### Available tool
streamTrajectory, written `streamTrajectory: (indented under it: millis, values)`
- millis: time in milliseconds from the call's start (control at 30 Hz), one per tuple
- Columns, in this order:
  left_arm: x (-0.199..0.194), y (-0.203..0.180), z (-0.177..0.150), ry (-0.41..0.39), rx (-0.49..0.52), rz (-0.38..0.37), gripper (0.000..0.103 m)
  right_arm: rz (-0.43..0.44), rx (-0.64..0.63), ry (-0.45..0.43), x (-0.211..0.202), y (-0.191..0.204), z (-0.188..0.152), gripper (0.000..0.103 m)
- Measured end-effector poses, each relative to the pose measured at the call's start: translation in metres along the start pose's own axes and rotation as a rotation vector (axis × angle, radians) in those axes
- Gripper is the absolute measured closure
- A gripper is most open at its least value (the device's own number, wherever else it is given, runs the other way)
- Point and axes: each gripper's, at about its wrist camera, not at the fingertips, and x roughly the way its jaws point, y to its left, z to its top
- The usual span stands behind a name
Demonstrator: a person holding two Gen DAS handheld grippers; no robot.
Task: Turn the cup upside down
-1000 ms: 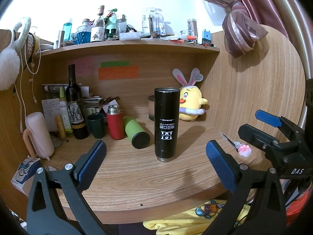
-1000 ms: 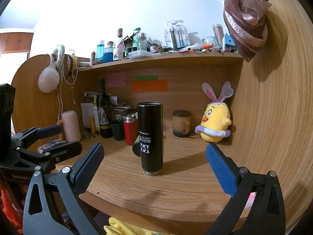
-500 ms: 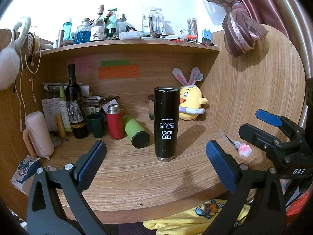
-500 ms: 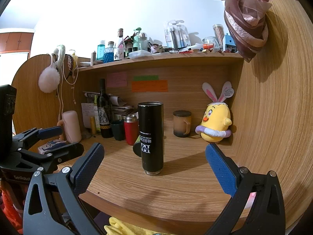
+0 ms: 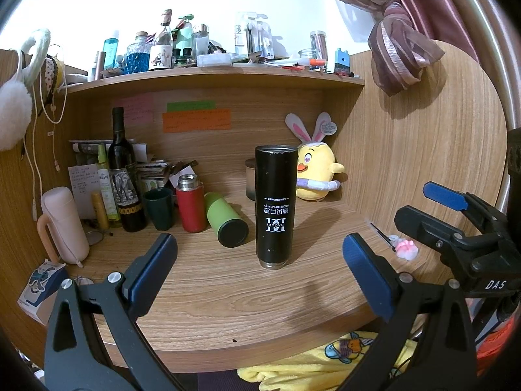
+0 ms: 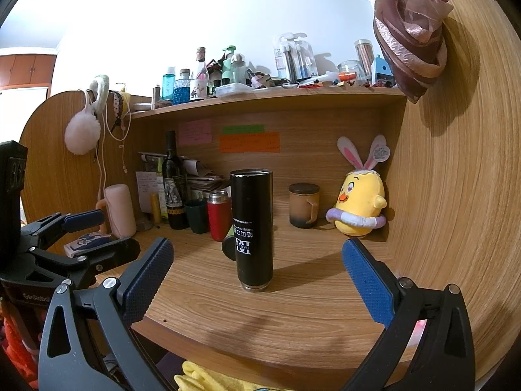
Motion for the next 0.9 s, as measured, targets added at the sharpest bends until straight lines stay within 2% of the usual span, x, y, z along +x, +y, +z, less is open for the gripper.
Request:
streamTrajectory:
  millis: [900]
  values:
    - [-0.0011,-0.0028,0.0007,-0.002,0.010,-0.012,0.000,0.011,0.003,0.003,-0.0024,0.0071,-0.0004,0.000]
